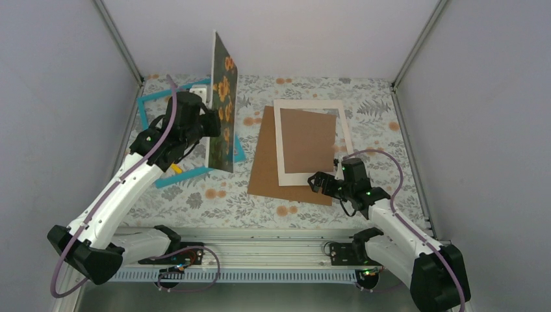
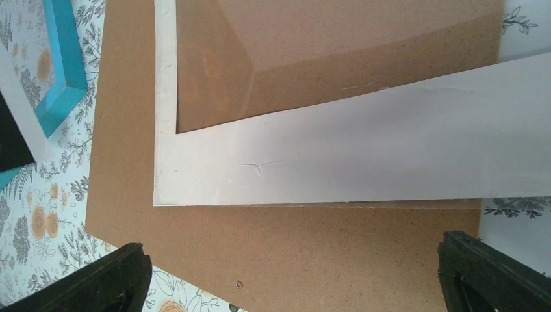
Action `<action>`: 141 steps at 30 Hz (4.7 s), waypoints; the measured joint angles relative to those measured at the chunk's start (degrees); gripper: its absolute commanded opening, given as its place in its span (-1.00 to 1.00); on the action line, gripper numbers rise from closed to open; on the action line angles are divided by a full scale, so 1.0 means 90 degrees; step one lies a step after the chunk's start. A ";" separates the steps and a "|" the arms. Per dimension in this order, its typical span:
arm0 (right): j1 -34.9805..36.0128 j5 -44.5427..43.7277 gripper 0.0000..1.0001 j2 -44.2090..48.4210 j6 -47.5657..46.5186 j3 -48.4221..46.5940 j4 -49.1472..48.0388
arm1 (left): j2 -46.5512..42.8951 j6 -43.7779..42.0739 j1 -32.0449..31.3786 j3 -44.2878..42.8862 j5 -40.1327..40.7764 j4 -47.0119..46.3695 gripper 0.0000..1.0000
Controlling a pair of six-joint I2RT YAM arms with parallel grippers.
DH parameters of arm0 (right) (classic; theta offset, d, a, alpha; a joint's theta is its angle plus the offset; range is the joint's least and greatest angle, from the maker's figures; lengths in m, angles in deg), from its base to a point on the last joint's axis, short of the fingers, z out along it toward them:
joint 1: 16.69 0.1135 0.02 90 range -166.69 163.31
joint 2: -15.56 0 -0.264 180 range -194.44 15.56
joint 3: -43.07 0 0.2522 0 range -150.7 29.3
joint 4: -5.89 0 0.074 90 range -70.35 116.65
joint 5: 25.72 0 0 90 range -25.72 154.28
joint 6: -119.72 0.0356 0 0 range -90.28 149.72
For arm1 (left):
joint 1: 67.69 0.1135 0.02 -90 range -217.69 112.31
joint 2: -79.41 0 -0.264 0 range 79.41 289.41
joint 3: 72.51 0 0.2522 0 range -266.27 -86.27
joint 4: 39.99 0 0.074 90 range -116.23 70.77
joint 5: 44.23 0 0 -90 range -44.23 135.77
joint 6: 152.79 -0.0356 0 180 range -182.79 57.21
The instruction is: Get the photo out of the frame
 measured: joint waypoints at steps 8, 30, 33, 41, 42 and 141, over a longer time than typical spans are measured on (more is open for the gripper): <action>0.0000 0.0010 1.00 0.0253 0.0000 -0.0017 0.0085 | 0.0733 -0.0102 -0.0539 -0.0869 -0.0352 -0.0175 -0.95; 0.0000 -0.0359 1.00 0.1945 -0.0119 -0.1392 0.1064 | 0.3123 0.0653 -0.1554 -0.1914 -0.1685 -0.1948 -0.95; 0.0000 -0.0449 1.00 0.2142 -0.0143 -0.1477 0.1171 | 0.3223 0.0908 -0.1547 -0.1625 -0.1744 -0.2276 -0.95; 0.0000 -0.0508 1.00 0.2280 -0.0187 -0.1562 0.1355 | 0.3400 0.1705 -0.1229 -0.0226 -0.2042 -0.3444 -0.95; 0.0000 -0.0515 1.00 0.2273 -0.0187 -0.1562 0.1377 | 0.3432 0.1797 -0.1141 -0.0022 -0.2113 -0.3594 -0.95; 0.0000 -0.2810 1.00 0.2914 -0.1192 -0.2256 0.1192 | -0.5391 0.1620 0.0491 0.3830 0.1693 -0.0216 1.00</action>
